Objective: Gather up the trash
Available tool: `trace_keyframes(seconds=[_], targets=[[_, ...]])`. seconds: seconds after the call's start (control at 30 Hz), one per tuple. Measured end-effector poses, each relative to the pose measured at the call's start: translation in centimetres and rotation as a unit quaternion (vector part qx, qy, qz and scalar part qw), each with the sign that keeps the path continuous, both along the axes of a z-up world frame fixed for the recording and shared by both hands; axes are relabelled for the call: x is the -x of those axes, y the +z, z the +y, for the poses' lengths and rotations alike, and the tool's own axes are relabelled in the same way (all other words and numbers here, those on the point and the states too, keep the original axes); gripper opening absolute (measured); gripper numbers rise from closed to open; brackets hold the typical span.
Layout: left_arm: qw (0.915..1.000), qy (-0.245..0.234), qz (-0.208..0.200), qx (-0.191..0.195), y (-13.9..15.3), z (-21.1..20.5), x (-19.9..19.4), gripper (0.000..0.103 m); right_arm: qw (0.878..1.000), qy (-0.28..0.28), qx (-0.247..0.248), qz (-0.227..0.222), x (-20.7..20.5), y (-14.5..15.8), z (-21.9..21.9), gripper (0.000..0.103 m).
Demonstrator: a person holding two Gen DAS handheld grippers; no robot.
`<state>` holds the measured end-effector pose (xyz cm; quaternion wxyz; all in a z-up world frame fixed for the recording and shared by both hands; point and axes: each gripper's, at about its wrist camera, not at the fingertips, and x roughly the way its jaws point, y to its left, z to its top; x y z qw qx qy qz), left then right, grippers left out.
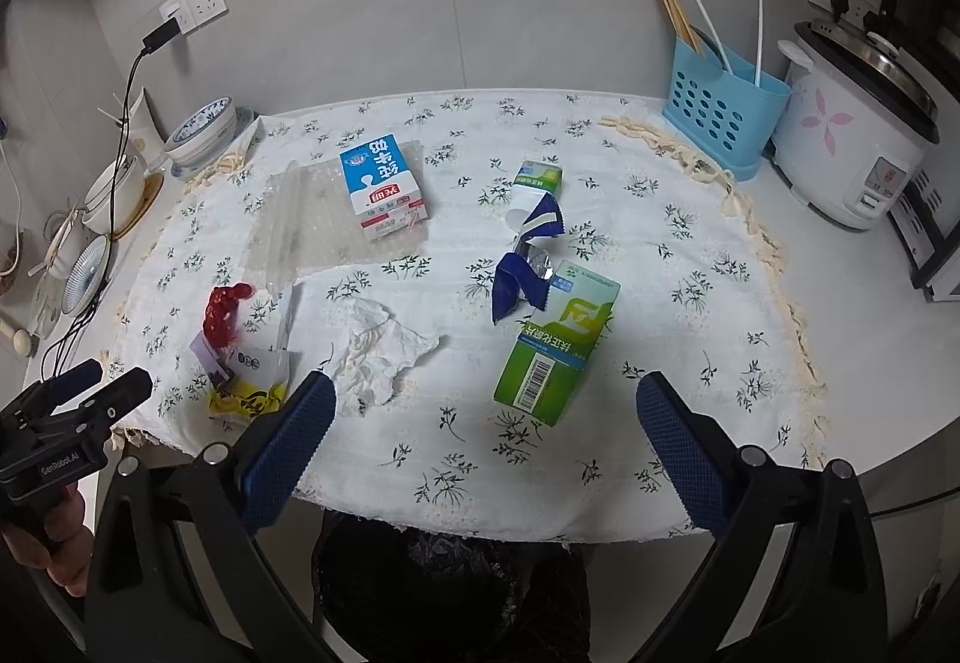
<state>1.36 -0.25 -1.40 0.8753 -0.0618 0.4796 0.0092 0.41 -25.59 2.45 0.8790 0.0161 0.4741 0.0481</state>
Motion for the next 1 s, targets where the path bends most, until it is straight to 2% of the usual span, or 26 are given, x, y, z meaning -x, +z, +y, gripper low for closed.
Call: trace_keyframes(seconds=[0.73,1.0], targets=[[1.0000,0.002,0.004,-0.003,0.0,0.3,0.0,0.097,1.000,0.001,0.000,0.000,0.1,-0.1,0.0,0.096],[0.9988,0.036,0.033,-0.003,-2.7,2.9,-1.9,0.097,0.999,0.013,0.014,0.029,-1.9,-2.3,0.3,0.096]])
